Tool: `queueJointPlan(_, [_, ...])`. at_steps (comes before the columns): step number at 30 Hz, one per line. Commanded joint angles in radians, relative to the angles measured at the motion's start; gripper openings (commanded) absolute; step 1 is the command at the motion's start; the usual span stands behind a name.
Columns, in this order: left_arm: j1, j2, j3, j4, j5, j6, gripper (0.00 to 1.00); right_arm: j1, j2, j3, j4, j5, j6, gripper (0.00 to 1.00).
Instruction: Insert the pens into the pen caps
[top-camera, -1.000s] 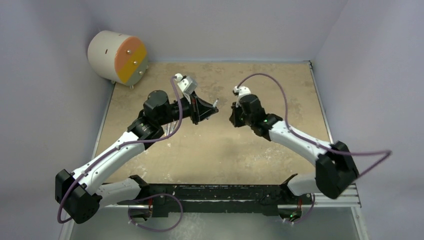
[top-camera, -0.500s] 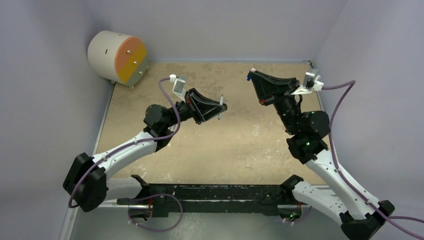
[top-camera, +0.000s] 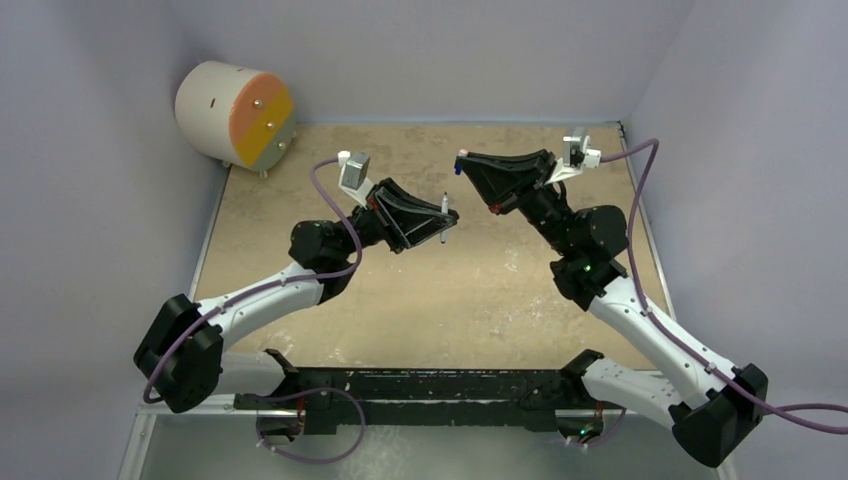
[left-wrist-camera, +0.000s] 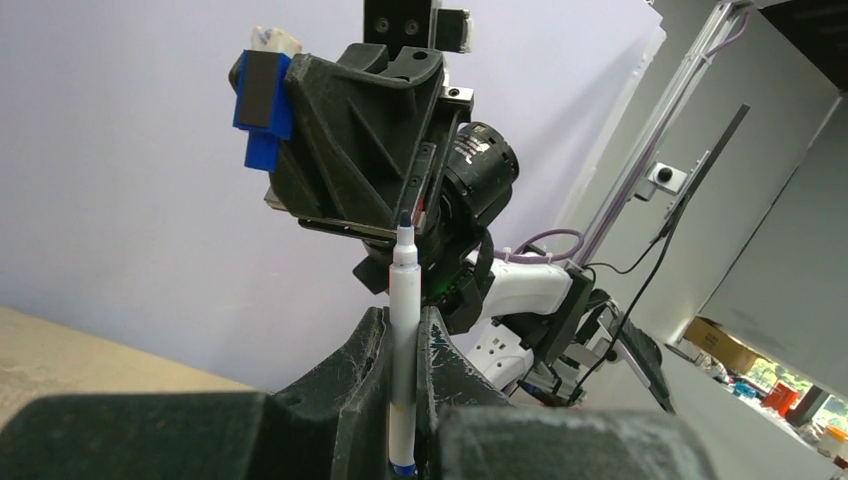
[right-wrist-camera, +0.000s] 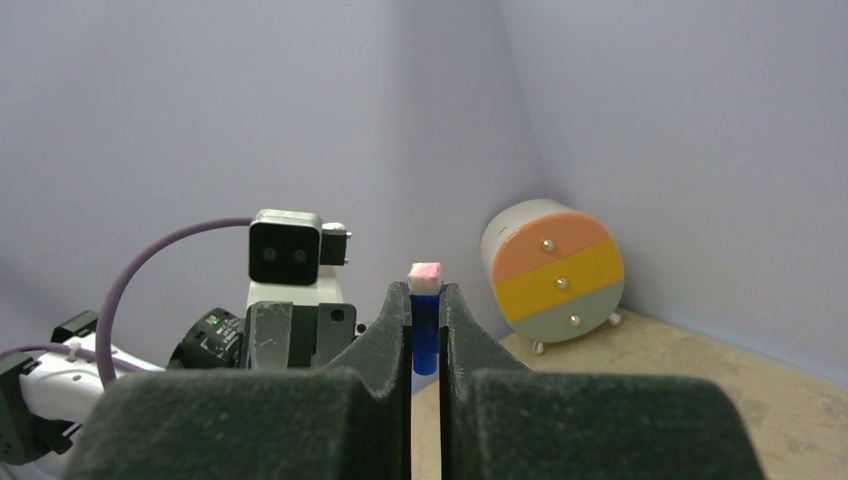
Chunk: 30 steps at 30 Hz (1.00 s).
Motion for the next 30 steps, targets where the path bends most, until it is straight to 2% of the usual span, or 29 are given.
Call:
queueJointPlan(1, [-0.004,-0.033,0.039,-0.038,0.009,0.07,0.0,-0.003,-0.009,0.019,0.1,-0.065,0.017,0.0])
queueJointPlan(6, [-0.003,-0.055,0.038,-0.14,0.003,0.155,0.0,-0.001,-0.008,0.026,0.116,-0.13,0.024,0.0])
queueJointPlan(30, [-0.003,-0.055,0.081,-0.214,0.018,0.206,0.0,-0.001,-0.049,-0.04,0.06,-0.168,0.027,0.0])
